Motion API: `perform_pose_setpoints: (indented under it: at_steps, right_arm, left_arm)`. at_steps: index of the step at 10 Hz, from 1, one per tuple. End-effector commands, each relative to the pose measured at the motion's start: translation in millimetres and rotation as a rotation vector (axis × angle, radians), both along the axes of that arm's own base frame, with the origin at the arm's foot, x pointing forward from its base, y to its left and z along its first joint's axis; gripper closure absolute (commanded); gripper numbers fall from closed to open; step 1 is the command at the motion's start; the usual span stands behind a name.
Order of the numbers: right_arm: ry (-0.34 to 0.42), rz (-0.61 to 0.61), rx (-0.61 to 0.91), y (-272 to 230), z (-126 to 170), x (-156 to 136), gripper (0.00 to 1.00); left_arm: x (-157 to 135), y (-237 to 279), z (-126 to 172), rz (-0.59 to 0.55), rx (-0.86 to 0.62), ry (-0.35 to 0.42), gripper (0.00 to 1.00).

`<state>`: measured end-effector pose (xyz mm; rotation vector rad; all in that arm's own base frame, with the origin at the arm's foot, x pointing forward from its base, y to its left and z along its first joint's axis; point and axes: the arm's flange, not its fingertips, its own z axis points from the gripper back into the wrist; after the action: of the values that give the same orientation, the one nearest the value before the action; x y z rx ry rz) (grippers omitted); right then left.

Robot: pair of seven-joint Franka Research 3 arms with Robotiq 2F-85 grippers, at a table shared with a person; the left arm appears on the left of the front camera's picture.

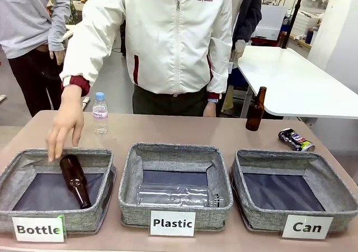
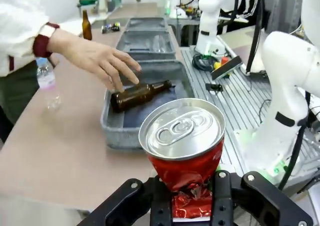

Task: Sort the can waste into the basket.
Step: Pick up the can waste from the table and place it in the right Fabric basket.

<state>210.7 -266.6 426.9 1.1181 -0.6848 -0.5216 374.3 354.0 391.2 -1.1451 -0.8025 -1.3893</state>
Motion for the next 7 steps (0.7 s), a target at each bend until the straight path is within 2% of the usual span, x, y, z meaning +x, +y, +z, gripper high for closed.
perform_pose_setpoints:
  at_steps: [1, 3, 4, 5, 6, 7]
  right_arm:
    - [-0.038, -0.003, -0.002, -1, 1, 2, 0.00]
    - [-0.038, -0.003, -0.002, -1, 1, 2, 0.00]
    - [-0.038, -0.003, -0.002, -1, 1, 2, 0.00]
    - [-0.038, -0.003, -0.002, -1, 1, 2, 0.00]
    - [-0.038, -0.003, -0.002, -1, 1, 2, 0.00]
    - [-0.038, -0.003, -0.002, -1, 1, 2, 0.00]
  left_arm:
    - [15, 17, 57, -0.060, -0.031, 0.036, 1.00]
    - [42, -34, 76, -0.179, -0.005, 0.054, 1.00]
    - [57, -66, 86, -0.214, -0.040, 0.061, 1.00]
    - [77, -109, 99, -0.302, -0.066, 0.106, 1.00]
    - [92, -153, 110, -0.337, -0.157, 0.188, 1.00]
    - [106, -197, 121, -0.359, -0.192, 0.216, 1.00]
